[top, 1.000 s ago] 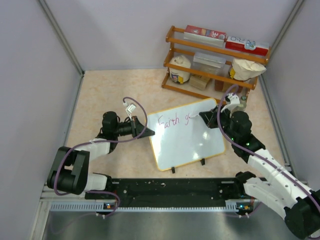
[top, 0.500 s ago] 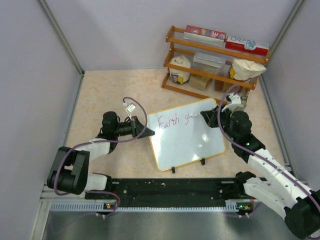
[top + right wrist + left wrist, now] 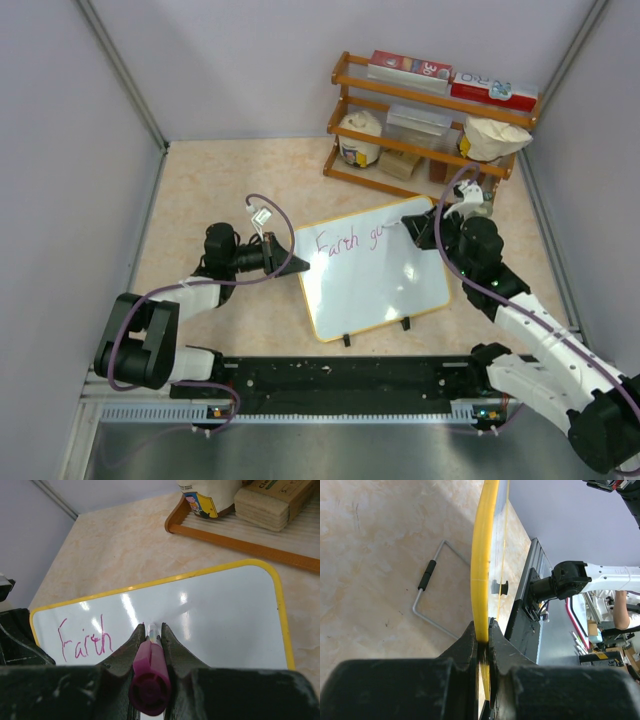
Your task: Write a sentence on the whiteboard
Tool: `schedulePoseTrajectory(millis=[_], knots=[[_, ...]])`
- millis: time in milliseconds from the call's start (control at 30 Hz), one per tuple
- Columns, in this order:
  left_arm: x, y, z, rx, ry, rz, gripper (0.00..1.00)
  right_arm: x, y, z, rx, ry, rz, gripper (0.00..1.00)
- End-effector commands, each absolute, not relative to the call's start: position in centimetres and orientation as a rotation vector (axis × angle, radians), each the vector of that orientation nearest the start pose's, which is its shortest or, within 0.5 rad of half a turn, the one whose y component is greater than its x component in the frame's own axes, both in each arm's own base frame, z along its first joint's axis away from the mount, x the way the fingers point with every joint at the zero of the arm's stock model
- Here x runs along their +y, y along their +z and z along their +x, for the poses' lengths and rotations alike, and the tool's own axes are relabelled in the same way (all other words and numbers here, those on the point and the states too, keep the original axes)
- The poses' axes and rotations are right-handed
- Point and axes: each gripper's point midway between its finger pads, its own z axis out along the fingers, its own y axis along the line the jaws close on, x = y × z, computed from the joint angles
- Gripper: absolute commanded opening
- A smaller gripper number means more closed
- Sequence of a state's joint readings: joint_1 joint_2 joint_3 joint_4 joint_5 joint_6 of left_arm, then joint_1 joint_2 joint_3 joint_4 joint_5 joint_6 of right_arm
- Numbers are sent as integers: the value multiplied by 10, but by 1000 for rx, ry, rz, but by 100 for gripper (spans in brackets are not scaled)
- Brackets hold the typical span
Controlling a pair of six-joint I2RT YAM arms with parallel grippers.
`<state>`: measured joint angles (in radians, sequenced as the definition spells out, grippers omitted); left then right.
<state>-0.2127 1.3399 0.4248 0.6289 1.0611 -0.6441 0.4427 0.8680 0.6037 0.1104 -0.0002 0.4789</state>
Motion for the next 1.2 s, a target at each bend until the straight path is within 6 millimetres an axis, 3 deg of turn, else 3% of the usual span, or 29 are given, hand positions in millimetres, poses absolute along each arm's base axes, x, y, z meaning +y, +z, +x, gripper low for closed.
schedulePoseTrajectory(millis=[0,267,767,1033,1167], knots=[[-225,144,242,1895,-1493,505,0,160,249,307,1735,655,34,0],[-225,143,242,1899,-1496,504,0,163,228,298,1789,670,-1,0],[-225,143,242,1901,-1494,502,0,159,212,289,1822,659,4,0],[-225,144,242,1895,-1492,505,0,156,227,290,1786,656,21,0],[-225,144,242,1895,-1492,505,0,157,246,293,1741,668,22,0]])
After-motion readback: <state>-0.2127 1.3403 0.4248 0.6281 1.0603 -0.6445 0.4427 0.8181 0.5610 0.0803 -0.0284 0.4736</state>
